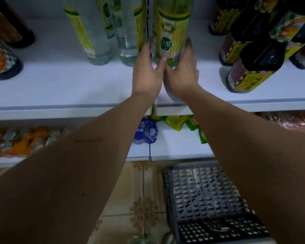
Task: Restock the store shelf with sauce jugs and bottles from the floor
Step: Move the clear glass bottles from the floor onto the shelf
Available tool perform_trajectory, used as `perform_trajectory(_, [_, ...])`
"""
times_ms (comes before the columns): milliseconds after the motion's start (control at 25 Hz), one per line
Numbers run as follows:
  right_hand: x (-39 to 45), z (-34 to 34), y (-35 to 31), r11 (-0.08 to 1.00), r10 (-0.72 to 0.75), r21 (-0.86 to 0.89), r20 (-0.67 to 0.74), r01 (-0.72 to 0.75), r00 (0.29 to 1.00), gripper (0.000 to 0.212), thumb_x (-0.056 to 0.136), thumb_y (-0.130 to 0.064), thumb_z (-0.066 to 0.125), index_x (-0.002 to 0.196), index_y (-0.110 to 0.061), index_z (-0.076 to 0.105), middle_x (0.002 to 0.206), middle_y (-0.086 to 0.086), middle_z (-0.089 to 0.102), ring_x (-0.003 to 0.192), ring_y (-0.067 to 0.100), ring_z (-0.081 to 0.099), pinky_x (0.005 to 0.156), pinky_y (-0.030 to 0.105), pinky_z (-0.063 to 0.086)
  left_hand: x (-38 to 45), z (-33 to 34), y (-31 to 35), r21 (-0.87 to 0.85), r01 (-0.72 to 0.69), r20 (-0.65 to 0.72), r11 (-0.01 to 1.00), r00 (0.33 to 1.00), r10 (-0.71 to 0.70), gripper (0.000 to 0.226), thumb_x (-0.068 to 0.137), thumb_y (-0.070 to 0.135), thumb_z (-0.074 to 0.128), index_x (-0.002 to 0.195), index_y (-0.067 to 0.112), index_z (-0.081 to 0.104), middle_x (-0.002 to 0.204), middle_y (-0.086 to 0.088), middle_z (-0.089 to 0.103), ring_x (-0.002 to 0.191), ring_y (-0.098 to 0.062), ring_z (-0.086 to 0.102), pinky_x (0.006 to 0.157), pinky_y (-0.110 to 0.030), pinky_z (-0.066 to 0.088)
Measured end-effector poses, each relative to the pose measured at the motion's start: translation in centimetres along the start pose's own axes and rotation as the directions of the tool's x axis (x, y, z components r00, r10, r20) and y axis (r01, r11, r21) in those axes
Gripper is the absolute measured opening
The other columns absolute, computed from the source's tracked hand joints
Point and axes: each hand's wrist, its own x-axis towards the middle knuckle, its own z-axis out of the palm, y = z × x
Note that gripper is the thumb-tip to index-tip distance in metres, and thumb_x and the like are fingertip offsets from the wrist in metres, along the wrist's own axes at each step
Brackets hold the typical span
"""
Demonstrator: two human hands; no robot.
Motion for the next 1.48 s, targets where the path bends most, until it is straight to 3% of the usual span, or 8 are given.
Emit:
perform_trajectory(240, [-14.7, 1.5, 1.3, 0.947, -0.089, 0.269, -0.305, 0.175, 0.948, 0.034, 0.092, -0.003, 0.048, 0.125, 0.003, 0.046, 0.119, 0.017, 0.048, 0.104, 0.023, 0.054, 0.088, 0.032, 0.048, -17.3, -4.5, -2.8, 0.054, -0.096, -0.041, 0.994, 0.994, 0.098, 0.039, 0.099, 0.005, 0.048, 0.137, 0.001, 0.044, 0.135, -0.006, 0.049, 0.122, -0.012, 0.051, 0.103, -0.021, 0.042])
perform_trajectory(360, [-24.6, 5.3, 4.2, 0.952, 0.05, 0.302, 0.016, -0.052, 0.999, 0.024, 0.096, -0.006, 0.047, 0.119, -0.007, 0.048, 0.107, 0.008, 0.057, 0.083, 0.015, 0.057, 0.07, 0.026, 0.046, -27.7, -8.0, -9.7, 0.209, 0.176, 0.088, 0.962, 0.976, -0.198, 0.04, 0.1, 0.015, 0.051, 0.14, 0.008, 0.044, 0.136, -0.002, 0.051, 0.121, -0.012, 0.052, 0.101, -0.028, 0.045])
perform_trajectory(480, [-33.6, 10.1, 9.2, 0.903, 0.403, -0.067, 0.482, -0.425, 0.778, 0.029, 0.094, -0.008, 0.051, 0.123, -0.01, 0.047, 0.096, 0.005, 0.059, 0.083, 0.021, 0.06, 0.068, 0.033, 0.049, -36.7, -10.7, -16.1, 0.419, 0.578, 0.155, 0.701, 0.715, -0.682, 0.046, 0.102, 0.031, 0.049, 0.145, 0.019, 0.039, 0.136, -0.008, 0.054, 0.117, -0.025, 0.057, 0.093, -0.035, 0.048])
perform_trajectory(560, [-38.9, 12.7, 12.7, 0.844, 0.537, -0.4, 0.634, -0.358, 0.557, 0.045, 0.093, -0.011, 0.054, 0.136, -0.006, 0.04, 0.114, 0.015, 0.059, 0.104, 0.033, 0.06, 0.079, 0.039, 0.051, -41.5, -11.6, -19.2, 0.497, 0.752, 0.133, 0.433, 0.427, -0.894, 0.05, 0.102, 0.033, 0.047, 0.148, 0.019, 0.034, 0.134, -0.016, 0.057, 0.117, -0.034, 0.058, 0.092, -0.039, 0.047])
perform_trajectory(640, [-43.0, 13.9, 15.2, 0.791, 0.605, -0.575, 0.687, -0.207, 0.403, 0.054, 0.094, -0.016, 0.054, 0.143, -0.006, 0.033, 0.134, 0.02, 0.052, 0.119, 0.038, 0.055, 0.09, 0.042, 0.05, -44.7, -11.8, -20.9, 0.501, 0.816, 0.122, 0.288, 0.263, -0.957, 0.05, 0.102, 0.029, 0.048, 0.148, 0.015, 0.033, 0.13, -0.021, 0.06, 0.114, -0.038, 0.059, 0.091, -0.038, 0.047])
perform_trajectory(920, [-48.0, 16.9, 19.3, 0.752, 0.614, -0.658, 0.715, 0.026, 0.336, 0.061, 0.093, -0.038, 0.06, 0.144, -0.015, 0.036, 0.135, 0.019, 0.052, 0.124, 0.038, 0.052, 0.093, 0.044, 0.05, -46.8, -12.6, -23.2, 0.517, 0.729, 0.243, 0.449, 0.379, -0.893, 0.044, 0.102, 0.028, 0.047, 0.145, 0.019, 0.041, 0.134, -0.014, 0.056, 0.116, -0.036, 0.057, 0.095, -0.038, 0.045])
perform_trajectory(1280, [-49.2, 17.6, 19.4, 0.764, 0.561, -0.638, 0.728, 0.092, 0.394, 0.047, 0.091, -0.031, 0.065, 0.129, -0.006, 0.053, 0.129, 0.018, 0.057, 0.121, 0.033, 0.055, 0.094, 0.037, 0.045, -45.5, -14.2, -24.5, 0.62, 0.587, 0.392, 0.521, 0.343, -0.853, 0.054, 0.095, 0.015, 0.056, 0.146, 0.021, 0.038, 0.141, -0.012, 0.052, 0.124, -0.032, 0.054, 0.097, -0.038, 0.046])
perform_trajectory(1480, [-44.2, 15.9, 16.3, 0.815, 0.512, -0.567, 0.8, 0.118, 0.312, 0.036, 0.083, -0.034, 0.072, 0.105, -0.006, 0.067, 0.088, 0.01, 0.07, 0.077, 0.024, 0.07, 0.068, 0.03, 0.056, -44.5, -14.9, -22.9, 0.671, 0.515, 0.453, 0.533, 0.285, -0.845, 0.077, 0.082, 0.002, 0.071, 0.147, 0.021, 0.036, 0.141, -0.012, 0.051, 0.125, -0.032, 0.051, 0.095, -0.037, 0.045])
